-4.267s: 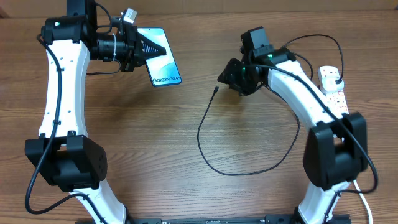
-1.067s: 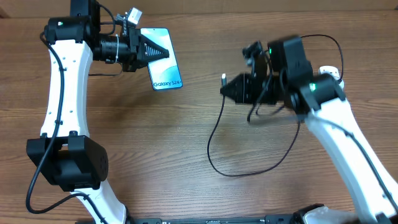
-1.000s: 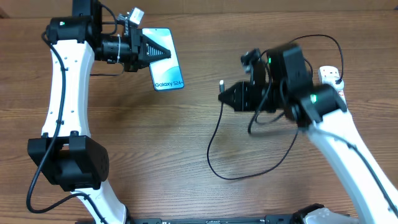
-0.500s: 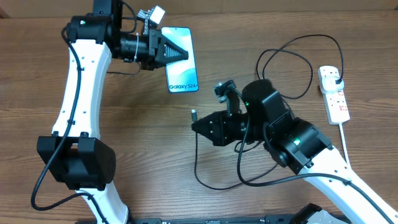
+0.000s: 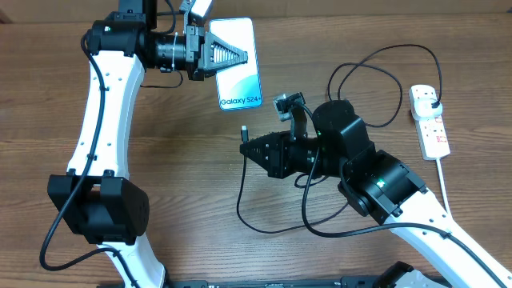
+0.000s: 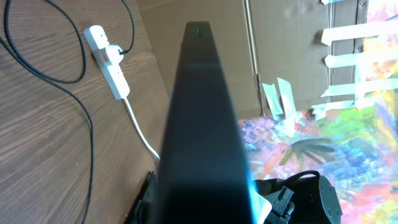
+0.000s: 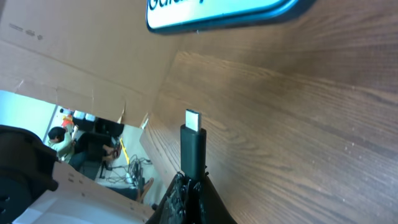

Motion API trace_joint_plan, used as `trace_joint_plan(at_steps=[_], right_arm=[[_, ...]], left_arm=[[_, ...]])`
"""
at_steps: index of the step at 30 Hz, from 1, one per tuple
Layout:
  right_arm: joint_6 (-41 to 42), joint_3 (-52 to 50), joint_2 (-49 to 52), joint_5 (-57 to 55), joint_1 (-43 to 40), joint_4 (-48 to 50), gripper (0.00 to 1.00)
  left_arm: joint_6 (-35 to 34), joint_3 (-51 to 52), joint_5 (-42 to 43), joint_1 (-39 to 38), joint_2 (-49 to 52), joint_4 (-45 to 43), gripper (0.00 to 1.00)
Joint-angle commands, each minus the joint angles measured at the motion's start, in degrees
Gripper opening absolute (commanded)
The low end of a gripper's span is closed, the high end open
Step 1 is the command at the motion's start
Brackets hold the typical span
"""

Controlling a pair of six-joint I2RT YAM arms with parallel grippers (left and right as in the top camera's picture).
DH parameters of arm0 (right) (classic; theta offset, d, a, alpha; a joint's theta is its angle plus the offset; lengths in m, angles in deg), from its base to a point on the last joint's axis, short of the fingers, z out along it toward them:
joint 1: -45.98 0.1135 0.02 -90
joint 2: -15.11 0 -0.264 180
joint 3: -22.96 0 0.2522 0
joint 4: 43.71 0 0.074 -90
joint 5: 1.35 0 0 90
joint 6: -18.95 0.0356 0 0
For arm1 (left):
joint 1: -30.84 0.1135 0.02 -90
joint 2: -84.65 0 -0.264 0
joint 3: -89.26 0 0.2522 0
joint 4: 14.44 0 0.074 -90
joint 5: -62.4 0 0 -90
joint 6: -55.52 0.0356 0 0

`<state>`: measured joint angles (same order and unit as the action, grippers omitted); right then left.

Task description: Plug charger to phone and switch on socket

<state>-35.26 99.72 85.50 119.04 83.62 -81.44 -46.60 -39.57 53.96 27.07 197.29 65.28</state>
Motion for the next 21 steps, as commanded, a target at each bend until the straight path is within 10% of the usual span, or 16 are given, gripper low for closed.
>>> trace_joint_plan(at_steps=[1, 21], right_arm=[[0.00, 0.07, -0.79, -1.62, 0.22, 1.20, 0.04], [-1.53, 0.11, -0.79, -2.54, 0.22, 4.66, 0.04]], left_arm=[[-3.89, -0.96, 3.61, -0.02, -1.22, 0.02, 0.04], [-4.07, -0.92, 1.86, -0.37, -1.22, 3.30, 0.04]])
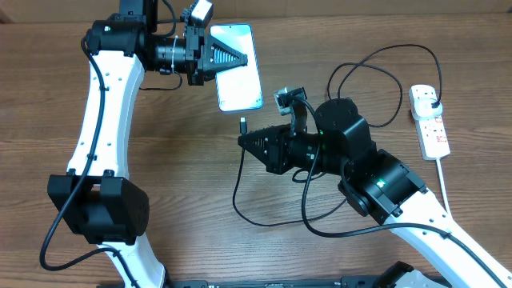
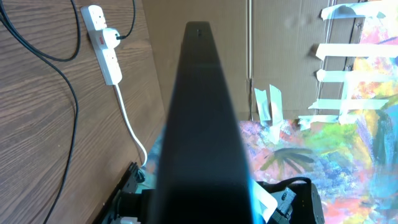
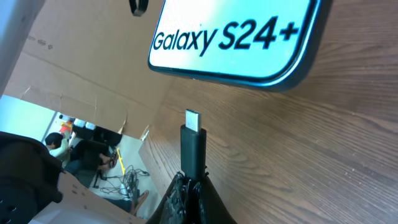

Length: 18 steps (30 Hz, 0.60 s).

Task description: Plug charger to phone and switch on socket

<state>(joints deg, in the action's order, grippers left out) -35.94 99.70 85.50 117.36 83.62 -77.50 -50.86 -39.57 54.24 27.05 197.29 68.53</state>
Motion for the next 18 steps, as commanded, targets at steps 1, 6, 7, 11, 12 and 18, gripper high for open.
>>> trace_joint_plan(at_steps=[1, 6, 7, 11, 12, 18], right_arm=[[-0.85, 0.13, -0.79, -0.92, 0.22, 0.74, 0.04], [-1.05, 0.13, -0.79, -1.25, 0.22, 0.68, 0.04], [-1.05, 0.13, -0.79, -1.27, 0.22, 0.66, 0.04], [-1.05, 0.13, -0.79, -1.27, 0.22, 0.66, 0.04], [-1.05, 0.13, -0.79, -1.27, 0.22, 0.66, 0.04], [-1.07, 0.13, -0.79, -1.29, 0.22, 0.37, 0.04]], left_arm=[[0.63, -0.92, 1.60, -0.46, -1.22, 0.04, 0.04], [2.56, -0.92, 1.57, -1.53, -1.22, 0.44, 0.04], [2.99, -0.92, 1.57, -1.73, -1.22, 0.46, 0.04], [4.92, -0.92, 1.55, -2.23, -1.22, 1.14, 0.04], [5.31, -0.92, 1.55, -2.25, -1.22, 1.33, 0.04], [6.14, -0.92, -2.64, -2.21, -1.22, 3.19, 0.04]])
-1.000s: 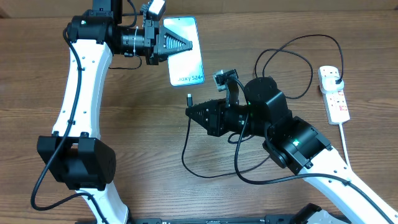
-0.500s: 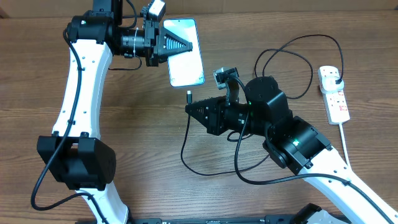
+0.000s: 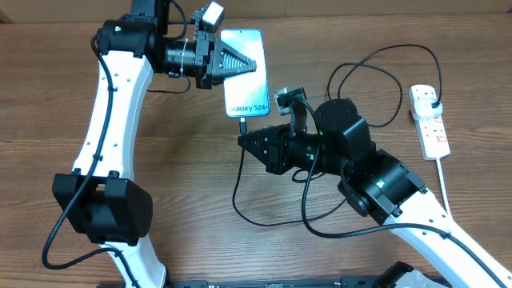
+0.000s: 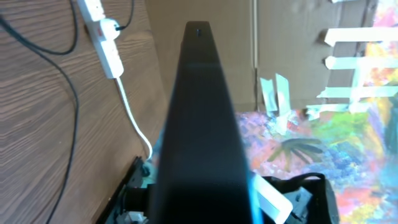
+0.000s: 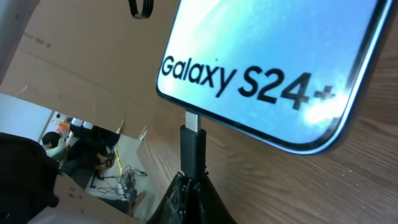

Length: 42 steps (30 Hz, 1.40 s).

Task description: Plug charger to phone and switch on socket

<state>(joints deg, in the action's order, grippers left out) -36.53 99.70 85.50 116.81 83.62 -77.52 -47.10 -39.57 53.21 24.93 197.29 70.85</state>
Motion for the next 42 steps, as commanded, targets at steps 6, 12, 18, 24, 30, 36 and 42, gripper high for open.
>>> trace_joint_plan(at_steps=[6, 12, 18, 24, 30, 36, 42], right_arm=[[-0.48, 0.13, -0.79, -1.14, 0.22, -0.20, 0.04], [-0.46, 0.13, -0.79, -1.22, 0.22, -0.42, 0.04], [-0.39, 0.13, -0.79, -2.60, 0.22, -2.84, 0.04], [-0.24, 0.13, -0.79, -2.64, 0.22, -2.71, 0.04], [-0.24, 0.13, -0.79, -2.71, 0.22, -2.78, 0.04], [-0.22, 0.13, -0.79, -2.71, 0.22, -2.75, 0.04], [0.00, 0.13, -0.79, -3.30, 0.22, -2.71, 0.04]], left_arm=[[2.89, -0.92, -1.92, 0.26, -1.22, 0.90, 0.04], [3.48, -0.92, -1.92, 0.42, -1.22, 1.11, 0.04], [3.45, -0.92, -1.77, 1.07, -1.22, 1.16, 0.04], [3.76, -0.92, -1.77, 1.14, -1.22, 1.73, 0.04], [4.94, -0.92, -1.70, 1.07, -1.22, 2.78, 0.04], [5.33, -0.92, -0.20, 1.05, -1.22, 3.04, 0.04], [6.91, -0.92, 2.84, 1.01, -1.22, 2.78, 0.04]])
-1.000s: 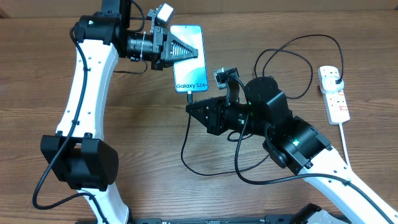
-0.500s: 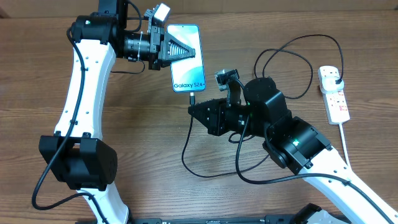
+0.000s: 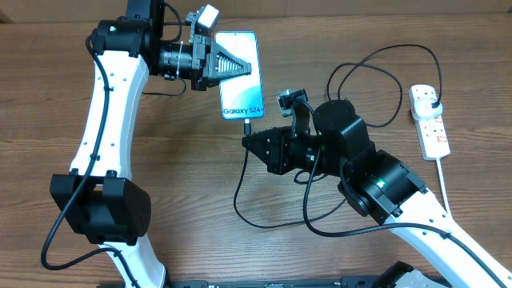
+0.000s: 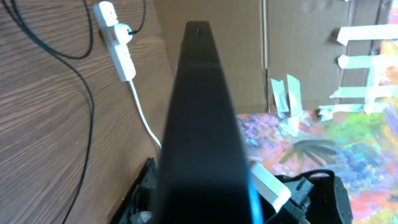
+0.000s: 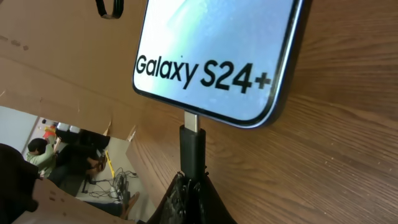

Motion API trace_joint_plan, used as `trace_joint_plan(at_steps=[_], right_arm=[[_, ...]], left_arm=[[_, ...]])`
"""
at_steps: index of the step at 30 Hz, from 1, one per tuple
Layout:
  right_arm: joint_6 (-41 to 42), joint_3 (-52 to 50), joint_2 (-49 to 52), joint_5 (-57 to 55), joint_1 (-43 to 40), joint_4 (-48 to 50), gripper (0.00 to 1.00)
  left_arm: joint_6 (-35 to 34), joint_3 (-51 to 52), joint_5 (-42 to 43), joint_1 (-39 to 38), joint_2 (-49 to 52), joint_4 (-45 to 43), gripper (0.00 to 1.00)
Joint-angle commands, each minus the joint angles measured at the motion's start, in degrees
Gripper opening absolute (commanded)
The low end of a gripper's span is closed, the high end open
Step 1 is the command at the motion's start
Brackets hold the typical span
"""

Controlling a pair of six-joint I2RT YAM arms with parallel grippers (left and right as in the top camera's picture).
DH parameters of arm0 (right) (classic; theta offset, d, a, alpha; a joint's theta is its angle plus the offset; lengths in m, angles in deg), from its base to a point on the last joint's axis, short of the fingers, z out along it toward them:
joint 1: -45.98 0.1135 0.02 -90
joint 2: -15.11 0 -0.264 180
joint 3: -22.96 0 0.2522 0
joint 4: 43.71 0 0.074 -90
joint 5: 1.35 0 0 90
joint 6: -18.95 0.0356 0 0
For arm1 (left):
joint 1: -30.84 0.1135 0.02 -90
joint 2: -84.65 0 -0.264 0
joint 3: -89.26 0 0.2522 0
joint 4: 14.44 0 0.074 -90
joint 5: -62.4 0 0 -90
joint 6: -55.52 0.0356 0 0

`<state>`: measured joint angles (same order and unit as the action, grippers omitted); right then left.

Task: Plug charger to phone and switch on socket
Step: 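Align the phone's bottom port over the plug, holding both grippers steady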

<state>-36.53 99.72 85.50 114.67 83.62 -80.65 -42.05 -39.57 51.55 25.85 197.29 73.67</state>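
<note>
My left gripper (image 3: pixel 232 62) is shut on the phone (image 3: pixel 241 74), which shows a lit "Galaxy S24+" screen and is held above the table. In the left wrist view the phone (image 4: pixel 200 124) is a dark slab filling the middle. My right gripper (image 3: pixel 250 142) is shut on the black charger plug (image 5: pixel 193 149); the plug's metal tip (image 5: pixel 191 121) meets the phone's bottom edge (image 5: pixel 205 115). How deep it sits cannot be told. The white socket strip (image 3: pixel 429 120) lies at the far right with a plug in it.
The black charger cable (image 3: pixel 376 80) loops across the wooden table (image 3: pixel 184 176) between my right arm and the socket strip, with another loop (image 3: pixel 240 204) hanging below the plug. A cardboard wall stands beyond the table's edge.
The phone has shifted slightly left and up in the overhead view, and my right gripper has followed with the plug. The plug's tip still touches the phone's bottom edge.
At first the phone was held high at the back, with the plug well apart from it. Then the phone's bottom edge came near the plug's tip. By 1.4 s ago the tip touched the edge, and it stays there now.
</note>
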Motion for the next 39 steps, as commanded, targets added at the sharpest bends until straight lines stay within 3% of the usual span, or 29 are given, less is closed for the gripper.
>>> trace_joint_plan(at_steps=[1, 39], right_arm=[[0.00, 0.11, -0.79, -1.16, 0.22, 0.42, 0.04], [-0.46, 0.11, -0.79, -0.46, 0.22, 0.39, 0.04]], left_arm=[[1.86, -0.92, 4.50, 0.09, -1.22, -0.04, 0.04], [0.70, -0.92, 2.54, 0.79, -1.22, -2.99, 0.04]])
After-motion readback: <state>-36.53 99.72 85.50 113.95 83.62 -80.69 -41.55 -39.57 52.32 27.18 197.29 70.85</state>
